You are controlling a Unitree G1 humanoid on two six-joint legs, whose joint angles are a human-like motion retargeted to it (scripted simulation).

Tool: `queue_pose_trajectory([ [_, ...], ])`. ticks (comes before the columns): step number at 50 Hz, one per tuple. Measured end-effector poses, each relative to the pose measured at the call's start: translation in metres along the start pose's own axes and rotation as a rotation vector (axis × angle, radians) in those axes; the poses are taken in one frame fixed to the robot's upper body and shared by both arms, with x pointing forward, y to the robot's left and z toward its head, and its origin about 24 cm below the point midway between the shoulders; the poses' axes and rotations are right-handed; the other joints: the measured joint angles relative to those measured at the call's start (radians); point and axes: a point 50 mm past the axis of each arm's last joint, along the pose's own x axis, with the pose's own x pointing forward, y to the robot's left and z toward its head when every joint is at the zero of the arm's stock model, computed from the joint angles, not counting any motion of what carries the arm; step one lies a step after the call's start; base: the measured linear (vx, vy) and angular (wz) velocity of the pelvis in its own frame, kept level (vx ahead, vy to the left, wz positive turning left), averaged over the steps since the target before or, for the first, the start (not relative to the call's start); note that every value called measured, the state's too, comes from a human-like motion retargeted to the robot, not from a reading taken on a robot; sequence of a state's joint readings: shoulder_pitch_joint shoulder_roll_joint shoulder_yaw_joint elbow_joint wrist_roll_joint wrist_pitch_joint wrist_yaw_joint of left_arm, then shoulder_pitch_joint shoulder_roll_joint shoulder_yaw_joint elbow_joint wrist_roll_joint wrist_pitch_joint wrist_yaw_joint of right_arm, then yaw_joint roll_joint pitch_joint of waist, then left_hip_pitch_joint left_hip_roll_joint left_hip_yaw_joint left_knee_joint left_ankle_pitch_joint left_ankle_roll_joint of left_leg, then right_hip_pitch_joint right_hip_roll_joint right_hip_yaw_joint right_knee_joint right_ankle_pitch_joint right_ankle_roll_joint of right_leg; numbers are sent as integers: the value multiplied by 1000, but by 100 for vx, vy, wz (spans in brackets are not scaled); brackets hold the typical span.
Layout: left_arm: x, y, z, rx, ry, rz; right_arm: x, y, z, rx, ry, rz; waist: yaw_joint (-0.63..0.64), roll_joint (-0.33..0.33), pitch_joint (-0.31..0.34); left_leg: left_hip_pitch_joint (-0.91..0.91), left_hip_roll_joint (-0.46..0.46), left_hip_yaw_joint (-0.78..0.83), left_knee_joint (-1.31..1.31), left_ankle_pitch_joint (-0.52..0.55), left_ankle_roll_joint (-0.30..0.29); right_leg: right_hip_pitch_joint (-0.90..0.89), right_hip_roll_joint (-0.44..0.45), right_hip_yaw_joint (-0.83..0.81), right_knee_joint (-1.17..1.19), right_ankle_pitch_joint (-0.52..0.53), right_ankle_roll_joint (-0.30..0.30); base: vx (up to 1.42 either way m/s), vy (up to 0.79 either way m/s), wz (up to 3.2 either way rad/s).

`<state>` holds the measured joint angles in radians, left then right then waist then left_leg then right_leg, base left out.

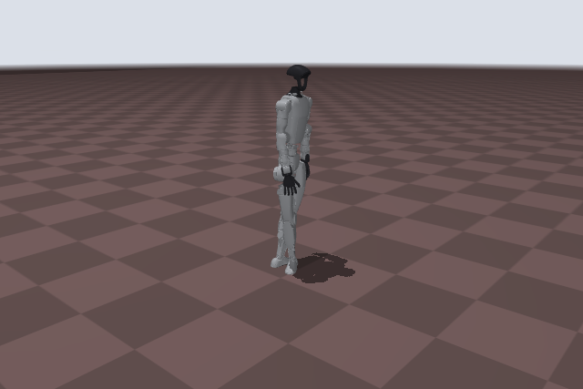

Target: Upper body actions

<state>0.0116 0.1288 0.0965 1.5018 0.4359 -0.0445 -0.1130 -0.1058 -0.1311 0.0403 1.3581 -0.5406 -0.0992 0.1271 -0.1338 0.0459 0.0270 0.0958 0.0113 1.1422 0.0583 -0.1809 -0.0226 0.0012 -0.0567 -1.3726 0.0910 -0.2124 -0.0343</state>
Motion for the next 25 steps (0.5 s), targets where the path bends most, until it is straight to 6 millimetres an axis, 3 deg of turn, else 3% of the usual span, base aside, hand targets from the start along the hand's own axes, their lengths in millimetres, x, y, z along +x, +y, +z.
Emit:
queue_pose_trajectory([
  [3,1,-8,2,1,-4,-12,0,10,-8,73,45,26,-7,10,-25,20,10,86,27,-4,-46,27,-1,62,14,28,-2,-9,-6,-205],
  [5,2,-13,5,-6,-12,-25,-1,17,-17,120,83,36,-27,1,-40,36,9,103,60,-2,-66,40,-19,145,7,1,47,2,-9,-116],
  [7,2,-15,10,-9,-23,-44,-3,25,-30,158,133,50,-10,-19,-49,76,1,105,93,37,-59,27,-41,203,18,-2,30,12,-15,-122],
  [10,2,-21,14,-6,-34,-69,-9,35,-50,177,228,81,79,-86,-33,119,7,29,215,153,0,39,-116,327,16,21,10,16,-9,-187],
  [12,2,-19,16,-37,-53,-55,-11,38,-56,134,263,98,132,-145,-25,129,14,-27,332,216,82,43,-165,420,17,24,10,10,-14,-214],
  [13,2,-17,18,-57,-64,-46,-11,38,-56,99,266,106,143,-166,-22,116,33,-79,409,231,127,40,-193,458,23,30,13,11,-14,-190],
  [15,2,-15,18,-95,-77,-31,-10,35,-55,13,259,114,162,-192,-21,70,70,-189,559,244,161,25,-217,543,29,35,6,14,-9,-194],
  [20,2,-15,9,-177,-66,-13,-7,15,-43,-149,215,73,185,-160,-4,-133,59,-550,726,180,47,-17,-167,756,21,65,-20,4,-2,-209],
  [25,1,-16,-10,-208,11,-18,-5,4,-31,-128,186,41,193,-138,16,-179,78,-571,547,107,83,-51,-137,913,23,103,-23,6,3,-199],
])
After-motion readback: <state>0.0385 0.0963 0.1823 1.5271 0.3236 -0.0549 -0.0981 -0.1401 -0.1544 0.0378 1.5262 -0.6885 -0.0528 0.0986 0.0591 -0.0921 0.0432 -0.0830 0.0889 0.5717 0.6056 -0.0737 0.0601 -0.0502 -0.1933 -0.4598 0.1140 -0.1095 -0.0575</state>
